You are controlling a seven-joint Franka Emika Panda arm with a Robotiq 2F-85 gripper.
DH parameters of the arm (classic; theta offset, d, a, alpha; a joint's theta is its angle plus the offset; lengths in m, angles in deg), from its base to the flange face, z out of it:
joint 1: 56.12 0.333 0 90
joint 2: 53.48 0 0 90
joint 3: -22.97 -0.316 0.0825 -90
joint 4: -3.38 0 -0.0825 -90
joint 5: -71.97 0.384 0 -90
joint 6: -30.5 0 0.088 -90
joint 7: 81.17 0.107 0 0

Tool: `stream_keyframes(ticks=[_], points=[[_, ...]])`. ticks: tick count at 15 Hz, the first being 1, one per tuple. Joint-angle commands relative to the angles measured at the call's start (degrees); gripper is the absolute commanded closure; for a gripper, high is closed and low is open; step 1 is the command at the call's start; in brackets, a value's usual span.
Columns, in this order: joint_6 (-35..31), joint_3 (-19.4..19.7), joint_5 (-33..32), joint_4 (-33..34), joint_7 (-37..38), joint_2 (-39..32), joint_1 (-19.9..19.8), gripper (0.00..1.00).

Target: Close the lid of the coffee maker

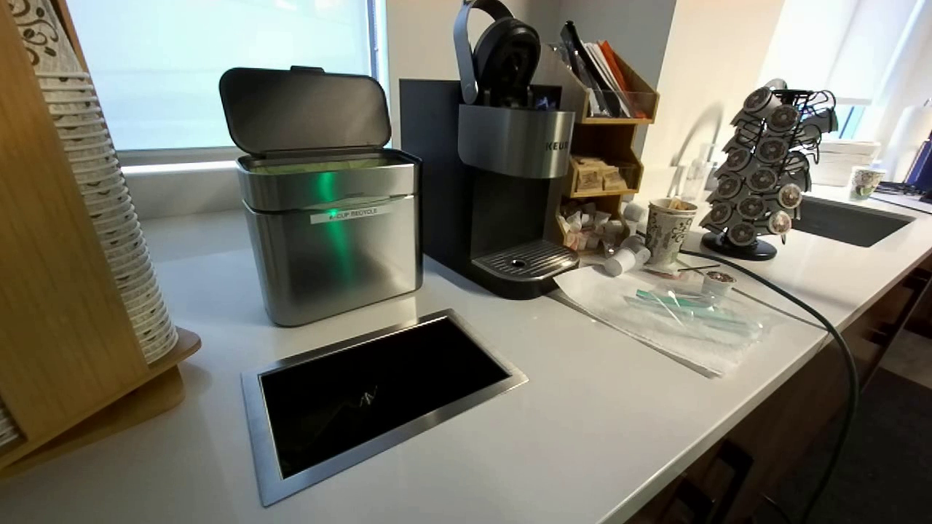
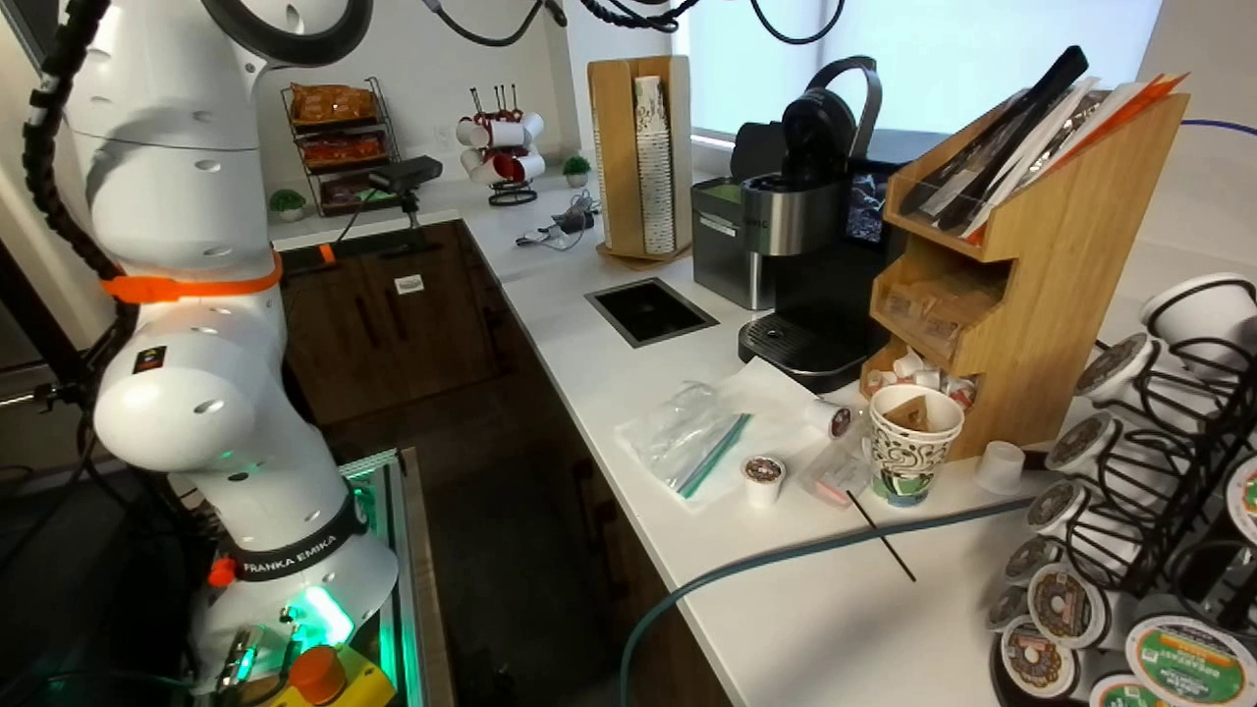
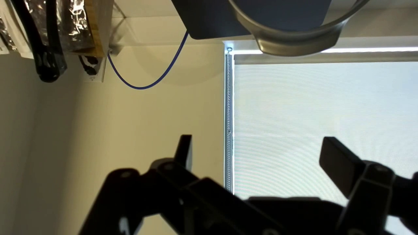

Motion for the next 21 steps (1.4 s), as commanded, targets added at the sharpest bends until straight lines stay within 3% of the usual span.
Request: stream_keyframes(ticks=[1, 8, 9, 13, 21], points=[[0.09, 0.05, -0.2, 0.44, -0.39, -0.39, -0.05, 0.0], [4.31, -1.41, 4.65, 7.96, -3.91, -6.26, -1.63, 0.0], [6.23, 1.54, 7.68, 9.71, -6.04, -7.3, 0.81, 0.0], [11.24, 4.04, 9.83, 17.1, -6.24, -12.21, 2.0, 0.0], [14.71, 1.95, 10.23, 28.1, -5.1, -20.8, -0.08, 0.0]])
